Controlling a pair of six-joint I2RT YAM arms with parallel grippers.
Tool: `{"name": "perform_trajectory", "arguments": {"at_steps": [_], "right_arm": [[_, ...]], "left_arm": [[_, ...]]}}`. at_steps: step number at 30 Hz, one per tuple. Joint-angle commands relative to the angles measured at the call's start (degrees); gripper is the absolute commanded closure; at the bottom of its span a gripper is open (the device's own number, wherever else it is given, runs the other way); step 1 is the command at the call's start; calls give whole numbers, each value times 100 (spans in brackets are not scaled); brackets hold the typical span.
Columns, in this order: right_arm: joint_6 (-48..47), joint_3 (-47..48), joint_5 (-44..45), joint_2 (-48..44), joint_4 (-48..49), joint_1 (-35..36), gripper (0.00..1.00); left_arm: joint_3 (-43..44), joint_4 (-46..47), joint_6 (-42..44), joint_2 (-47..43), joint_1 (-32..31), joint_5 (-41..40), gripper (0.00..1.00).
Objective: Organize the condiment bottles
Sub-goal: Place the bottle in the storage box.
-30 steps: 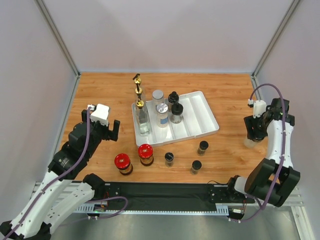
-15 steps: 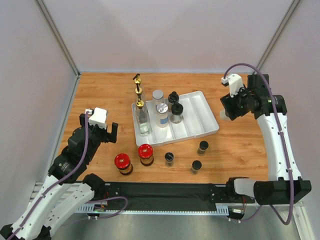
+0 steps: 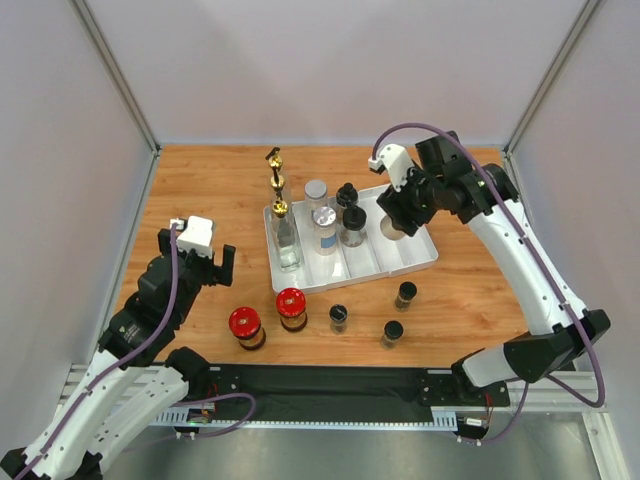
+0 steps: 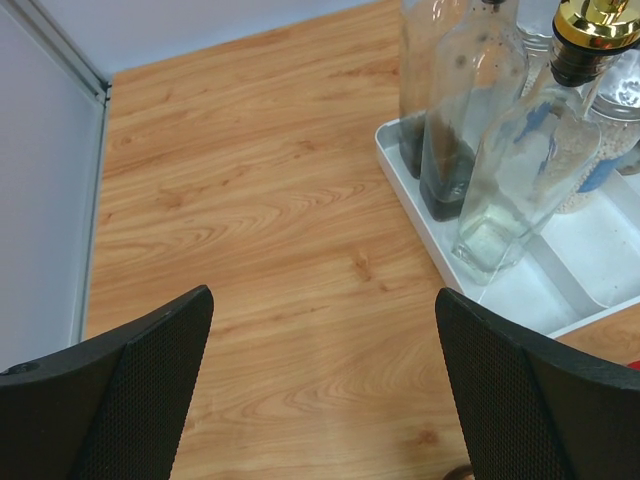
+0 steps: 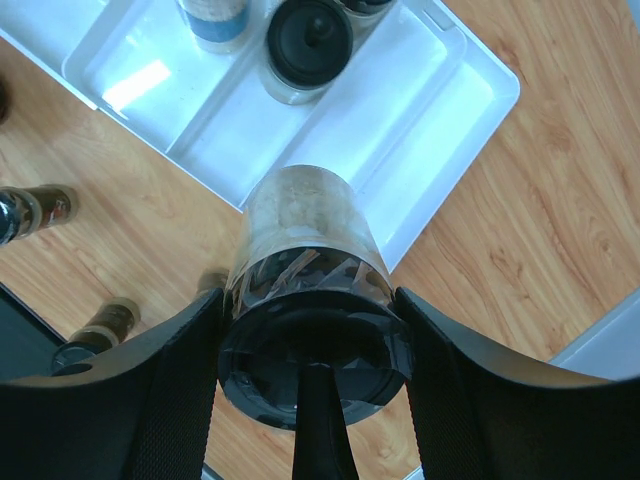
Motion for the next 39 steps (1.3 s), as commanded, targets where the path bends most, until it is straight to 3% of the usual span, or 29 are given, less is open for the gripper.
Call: {"name": "perform_trajectory", "arguments": {"at_steps": [1,12,31,39], "right_arm": [[229,407,197,86,140,312,88],[317,416,197,552,263,893,89],[300,363,267,1088,491,1210,88],[239,-85,504,1343,807,1323,87]], "left_arm": [[-24,134,-67,-45,26,-119,0],[-50,143,-58,-36,26,-145,0],[-59,152,-41,-45,26,-172,0],[-59,152,-32,-71,26,-163,0]]}}
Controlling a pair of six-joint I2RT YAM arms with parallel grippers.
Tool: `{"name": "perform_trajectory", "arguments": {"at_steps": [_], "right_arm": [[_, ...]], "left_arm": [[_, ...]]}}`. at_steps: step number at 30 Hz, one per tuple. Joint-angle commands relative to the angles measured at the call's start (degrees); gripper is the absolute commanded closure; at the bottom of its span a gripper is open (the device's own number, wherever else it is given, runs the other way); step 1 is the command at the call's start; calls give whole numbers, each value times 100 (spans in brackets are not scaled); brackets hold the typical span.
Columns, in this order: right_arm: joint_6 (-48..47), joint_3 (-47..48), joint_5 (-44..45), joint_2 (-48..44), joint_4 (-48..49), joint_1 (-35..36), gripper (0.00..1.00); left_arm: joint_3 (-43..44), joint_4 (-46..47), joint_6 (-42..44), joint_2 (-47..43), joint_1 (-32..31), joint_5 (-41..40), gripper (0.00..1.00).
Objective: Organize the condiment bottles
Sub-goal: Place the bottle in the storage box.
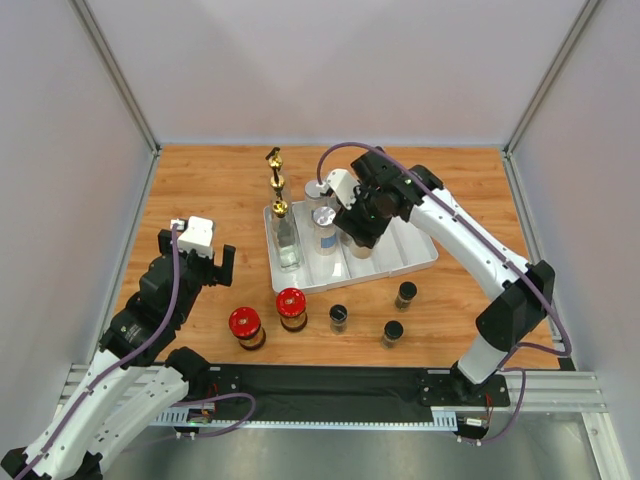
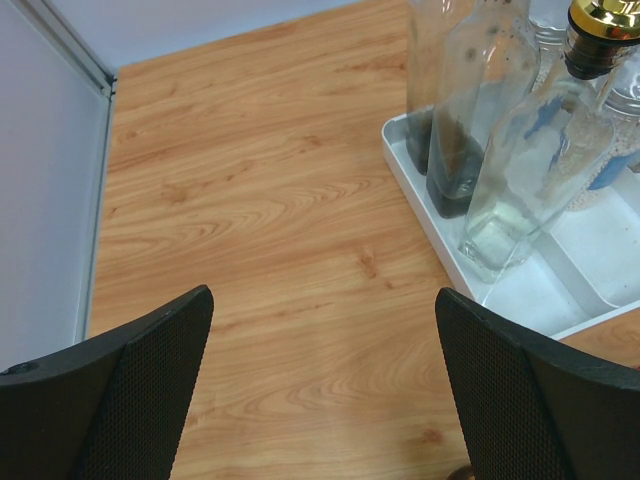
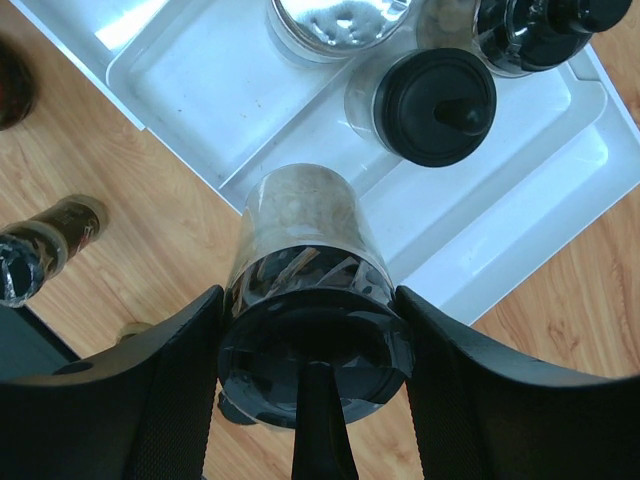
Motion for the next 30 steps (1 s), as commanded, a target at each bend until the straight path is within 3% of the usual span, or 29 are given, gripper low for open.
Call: {"name": "perform_trajectory", "arguments": {"at_steps": [1,22,30], "right_arm": [[2,-216,321,49,491,139,87],[2,-788,972,700,1344,350,82],[29,-999,858,823,1458,350,74]], "left_arm": [[-5,134,-32,-61,26,-60,0],[-22,152,-23,-96,35,-43,0],[-13,152,-6,-87,26,-43,0]]}}
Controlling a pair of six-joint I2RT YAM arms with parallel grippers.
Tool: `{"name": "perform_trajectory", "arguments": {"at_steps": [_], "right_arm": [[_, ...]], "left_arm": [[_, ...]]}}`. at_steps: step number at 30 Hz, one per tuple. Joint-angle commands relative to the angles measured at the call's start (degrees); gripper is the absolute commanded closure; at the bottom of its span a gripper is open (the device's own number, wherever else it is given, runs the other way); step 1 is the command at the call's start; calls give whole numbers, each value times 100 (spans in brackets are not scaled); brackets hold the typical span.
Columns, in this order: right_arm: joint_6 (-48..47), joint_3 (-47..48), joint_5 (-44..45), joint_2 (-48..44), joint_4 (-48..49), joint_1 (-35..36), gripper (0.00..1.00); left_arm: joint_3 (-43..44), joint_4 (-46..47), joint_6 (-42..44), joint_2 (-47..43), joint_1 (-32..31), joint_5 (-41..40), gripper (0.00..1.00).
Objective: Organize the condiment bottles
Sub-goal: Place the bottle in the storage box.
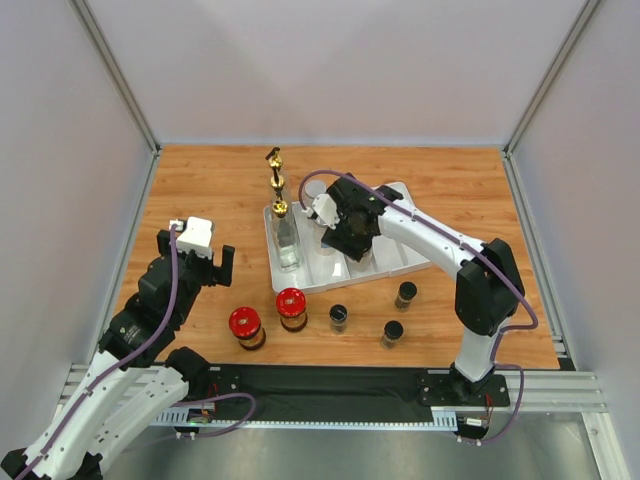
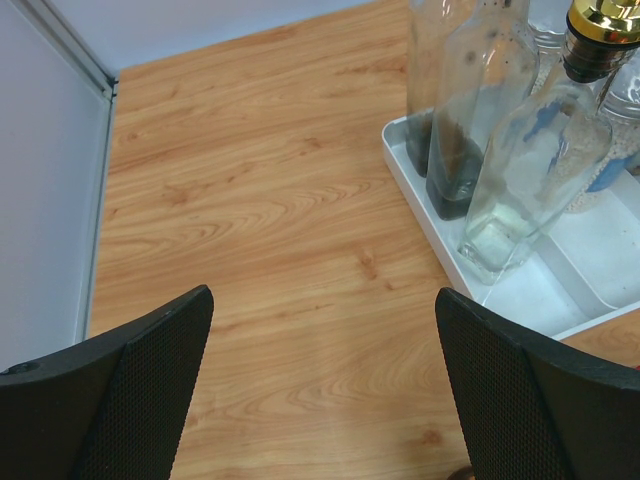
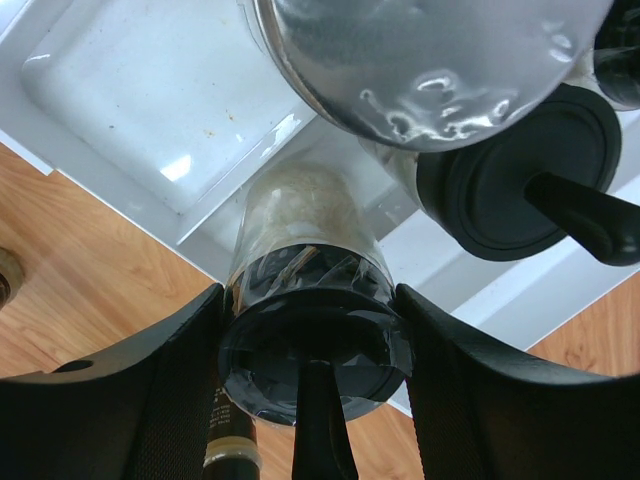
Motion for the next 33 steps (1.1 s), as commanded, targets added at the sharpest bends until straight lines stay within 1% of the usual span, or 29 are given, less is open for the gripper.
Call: {"name": "perform_trajectory", "arguments": {"at_steps": [1,2,4,5,7,8,10,11,13,14,20,27,28,29,33], "right_arm": [[31,-42,75,-14,300,33,72],[22,-86,67,3,317,33,67],[13,-104,67,3,335,33,61],[13,-104,49,12,326,33,55],[13,-112,58,12,335,42,49],[13,-121,58,12,335,33,44],[22,-130,58,3,344,33,39],[31,-130,49,-5,344,33,34],[57,-147,23,-23,344,33,28],[66,-148,-4,-32,335,25,23],[57,-139,-13,-260,291,33,14],[-144,-104,-214,-918,-33,33,10],[-197,-138,-232,-1102,-78,25,10],[-241,-191,-441,-1226,-130,25,10],[-391,-577,-557,-1867,-70,16,9]], "left_arm": [[-11,150,-16,-41,24,-43,0],[-20,150,-16,-41,32,-34,0],[-11,150,-16,-41,24,-34,0],[-11,150,-16,-41,24,-34,0],[-20,141,-16,-50,32,-25,0],[-20,158,-16,-50,32,-34,0],[-20,150,-16,-59,24,-25,0],[-20,150,-16,-50,24,-16,0],[-29,150,-16,-76,32,-16,0],[-20,150,-16,-76,24,-16,0],[-38,159,-16,-94,32,-7,0],[-46,159,-8,-102,24,10,0],[-46,150,-16,-94,24,45,0],[-46,150,-16,-111,15,54,0],[-73,158,-16,-129,32,80,0]]}}
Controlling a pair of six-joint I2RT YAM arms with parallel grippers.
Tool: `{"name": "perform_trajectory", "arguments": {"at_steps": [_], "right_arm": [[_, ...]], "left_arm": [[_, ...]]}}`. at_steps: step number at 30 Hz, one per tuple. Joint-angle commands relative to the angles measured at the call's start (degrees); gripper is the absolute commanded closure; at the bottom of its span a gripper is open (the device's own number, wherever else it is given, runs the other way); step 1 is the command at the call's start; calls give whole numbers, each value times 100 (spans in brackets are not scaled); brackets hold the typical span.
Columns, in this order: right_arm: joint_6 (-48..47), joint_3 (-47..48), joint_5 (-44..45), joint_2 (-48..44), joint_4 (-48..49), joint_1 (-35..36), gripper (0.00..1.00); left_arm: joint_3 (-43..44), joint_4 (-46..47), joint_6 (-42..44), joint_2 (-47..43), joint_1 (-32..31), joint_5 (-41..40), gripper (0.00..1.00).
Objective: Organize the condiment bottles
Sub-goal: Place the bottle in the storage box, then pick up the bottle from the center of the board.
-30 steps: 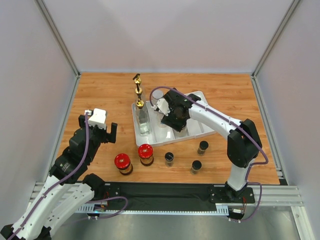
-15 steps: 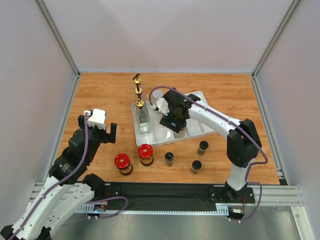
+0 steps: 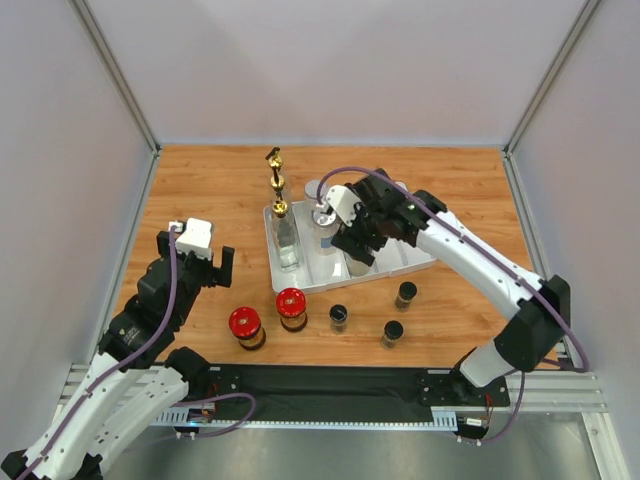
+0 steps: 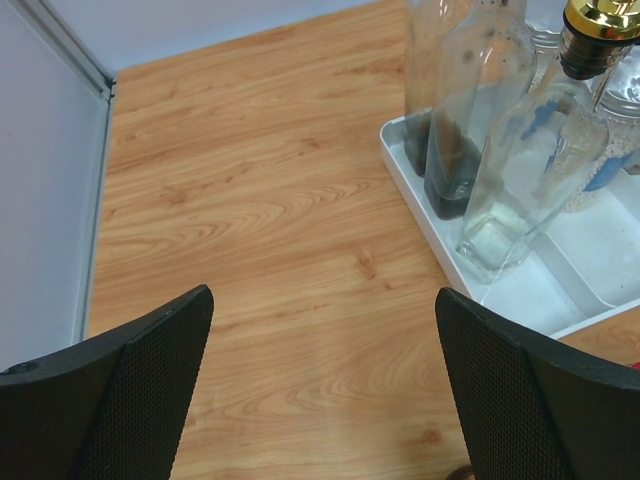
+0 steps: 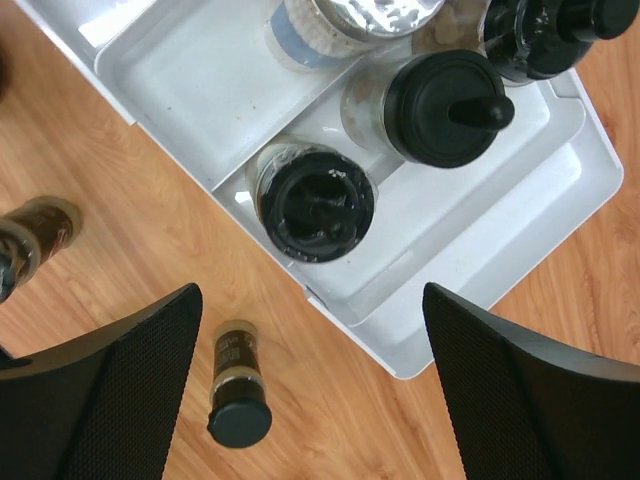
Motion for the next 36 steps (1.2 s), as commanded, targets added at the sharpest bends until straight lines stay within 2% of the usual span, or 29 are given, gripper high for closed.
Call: {"name": "perform_trajectory", "arguments": {"at_steps": [1,3,9,13,16,20,28,30,36], "right_arm": [[-301,-333,-243,-688,-30,-2,7],[-328,-631,-269,-1091,127,-63,6],[-223,-1081,-761,-1892,453,-950,4],[268,-1597,-1524,-2699,1085,-2020,0],[629,-2020,-1745,-3070,1578,-2478,0],[972,-2547,-1974,-3571,2000,-2796,0],[1307,-3067,-2036,-3757,2431,-3192,0],[1342,-3137,-2027,-3757,2466,-3245,0],[1386,-3129,-2009,-3722,2449,-3289,0]], "left_arm": [[-31,156,-19,-72,32,72,0],[-22,156,-19,-72,24,98,0],[161,95,-36,-63,32,396,0],[521,-273,-273,156,24,940,0],[750,-590,-598,332,24,1571,0],[962,-880,-1020,569,24,2329,0],[1261,-1065,-1881,1193,-72,3630,0],[1339,-1196,-2031,1439,-448,3588,0],[1472,-1785,-2391,1993,-1522,2210,0]]}}
